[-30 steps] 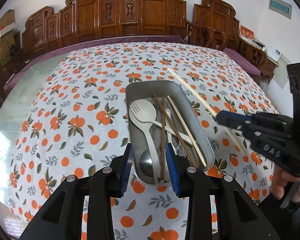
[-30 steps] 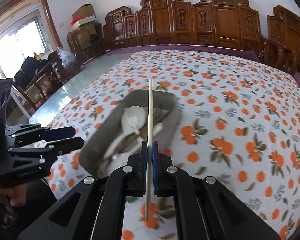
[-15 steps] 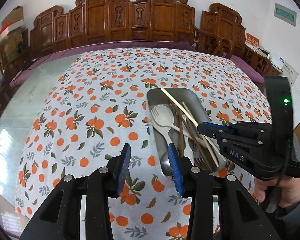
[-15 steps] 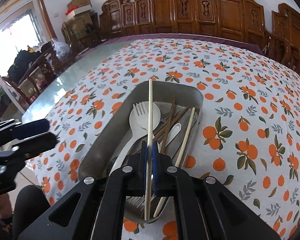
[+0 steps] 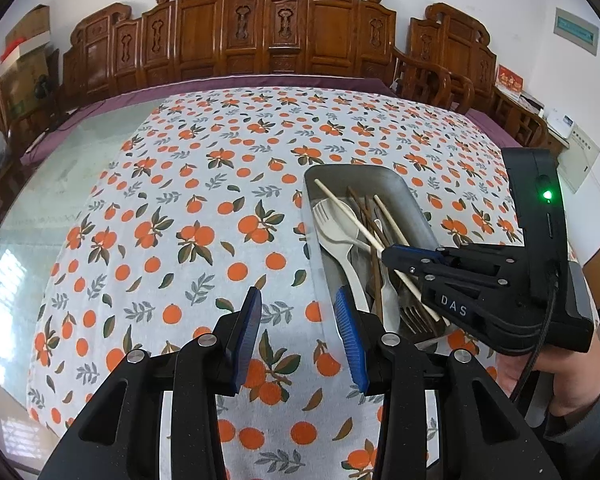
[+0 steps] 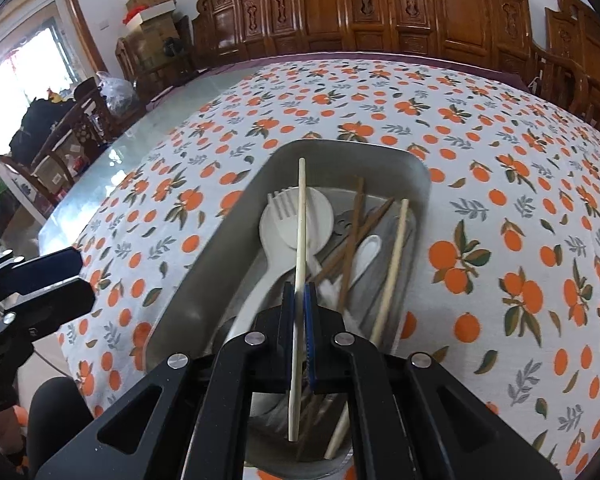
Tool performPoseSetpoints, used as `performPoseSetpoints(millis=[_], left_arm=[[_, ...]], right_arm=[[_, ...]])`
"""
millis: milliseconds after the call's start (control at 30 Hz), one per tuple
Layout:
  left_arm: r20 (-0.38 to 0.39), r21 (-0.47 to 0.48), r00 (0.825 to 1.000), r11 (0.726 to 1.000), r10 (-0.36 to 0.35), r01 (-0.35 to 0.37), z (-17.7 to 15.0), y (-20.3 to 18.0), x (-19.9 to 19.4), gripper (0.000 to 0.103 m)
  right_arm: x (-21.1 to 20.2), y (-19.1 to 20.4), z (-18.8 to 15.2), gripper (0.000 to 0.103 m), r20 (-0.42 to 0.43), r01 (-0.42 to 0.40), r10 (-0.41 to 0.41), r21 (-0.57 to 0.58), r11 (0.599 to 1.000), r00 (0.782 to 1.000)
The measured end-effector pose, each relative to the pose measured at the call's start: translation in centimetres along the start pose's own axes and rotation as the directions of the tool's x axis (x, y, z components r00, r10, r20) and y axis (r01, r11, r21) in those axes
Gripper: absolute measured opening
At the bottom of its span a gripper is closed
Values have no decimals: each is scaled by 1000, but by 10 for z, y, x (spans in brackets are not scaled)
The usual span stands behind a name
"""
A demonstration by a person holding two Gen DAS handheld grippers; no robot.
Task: Organize utensils
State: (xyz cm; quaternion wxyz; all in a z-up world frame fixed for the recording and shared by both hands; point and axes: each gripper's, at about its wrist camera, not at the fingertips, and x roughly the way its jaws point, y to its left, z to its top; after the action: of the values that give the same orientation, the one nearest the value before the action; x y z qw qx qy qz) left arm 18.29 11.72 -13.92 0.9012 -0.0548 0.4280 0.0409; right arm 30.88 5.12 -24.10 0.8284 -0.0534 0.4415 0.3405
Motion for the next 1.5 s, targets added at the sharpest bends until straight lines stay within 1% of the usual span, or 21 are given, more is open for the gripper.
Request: performPoseSetpoints(millis=[100, 233, 467, 500, 533, 567, 667, 733, 767, 800, 833, 900, 967, 1000, 1033, 1067, 1100, 1133, 1167, 1300, 1500], left_arm=[[-1, 1, 1000, 1000, 1, -1, 0, 0, 0, 36], [-1, 0, 1000, 1000, 0, 0, -1, -1, 0, 36], [0, 0, 1000, 1000, 1, -1, 0, -1, -1, 36], [0, -1, 1000, 1000, 1, -1, 0, -2, -1, 36], [1, -1, 1000, 1000, 0, 0, 0, -3, -1, 36], [1, -1, 1000, 1000, -1, 1, 0, -4, -2, 36], [8, 3, 1000, 1000, -4, 4, 1, -7, -4, 39], [20, 6, 1000, 1000, -4, 3, 2, -10, -7, 50], [25, 7, 1000, 1000, -4, 3, 2, -11, -8, 52], [31, 9, 999, 1000, -3, 3, 2, -12, -9, 56], [33, 12, 999, 1000, 1, -1, 2, -13, -9, 67], [49, 14, 999, 1000, 8, -8, 1, -16, -11, 76], [65, 14, 998, 1000, 11, -12, 1, -19, -14, 82], [68, 13, 998, 1000, 10, -11, 1, -21, -15, 87], [76, 12, 997, 1000, 3, -4, 1, -22, -16, 91], [86, 13, 996, 1000, -3, 2, 0, -24, -17, 93], [90, 16, 996, 1000, -3, 2, 0, -26, -18, 95], [90, 21, 996, 1000, -7, 5, 0, -28, -18, 95], [85, 28, 996, 1000, -9, 7, -1, -30, -18, 95], [77, 54, 997, 998, -18, 14, -3, -40, -19, 95], [75, 72, 997, 997, -29, 23, -8, -54, -27, 95]], right_arm=[[0, 3, 1, 6, 0, -17, 17, 8, 1000, 1000], [0, 5, 1, 8, 3, -9, 9, -8, 1000, 1000], [-13, 2, -1, 8, 49, -29, 30, -34, 999, 998], [-17, 1, -1, 10, 60, -30, 32, -38, 999, 998], [-23, 1, -1, 17, 74, -31, 34, -45, 999, 997], [-29, 0, -2, 21, 88, -32, 36, -52, 998, 995], [-48, -1, -5, 23, 129, -23, 32, -75, 997, 991], [-61, -4, -8, 27, 150, -16, 28, -80, 997, 988], [-66, -5, -9, 31, 158, -12, 24, -79, 997, 987], [-73, -8, -10, 33, 168, -6, 19, -75, 997, 986], [-78, -10, -11, 38, 175, -5, 17, -70, 998, 984], [-87, -15, -14, 47, 189, 4, 7, -58, 998, 982], [-97, -19, -19, 64, 208, 27, -16, -51, 998, 978], [-101, -21, -22, 68, 215, 38, -27, -48, 998, 976], [-107, -24, -25, 76, 223, 52, -41, -41, 998, 974], [-110, -27, -27, 84, 227, 59, -50, -34, 998, 973], [-114, -30, -30, 88, 231, 68, -60, -25, 997, 971], [-118, -34, -33, 95, 236, 76, -71, -15, 997, 969], [-122, -38, -37, 100, 242, 82, -79, -4, 997, 967], [-134, -49, -49, 101, 239, 96, -100, 31, 995, 966], [-153, -58, -65, 101, 251, 125, -137, 62, 990, 958]])
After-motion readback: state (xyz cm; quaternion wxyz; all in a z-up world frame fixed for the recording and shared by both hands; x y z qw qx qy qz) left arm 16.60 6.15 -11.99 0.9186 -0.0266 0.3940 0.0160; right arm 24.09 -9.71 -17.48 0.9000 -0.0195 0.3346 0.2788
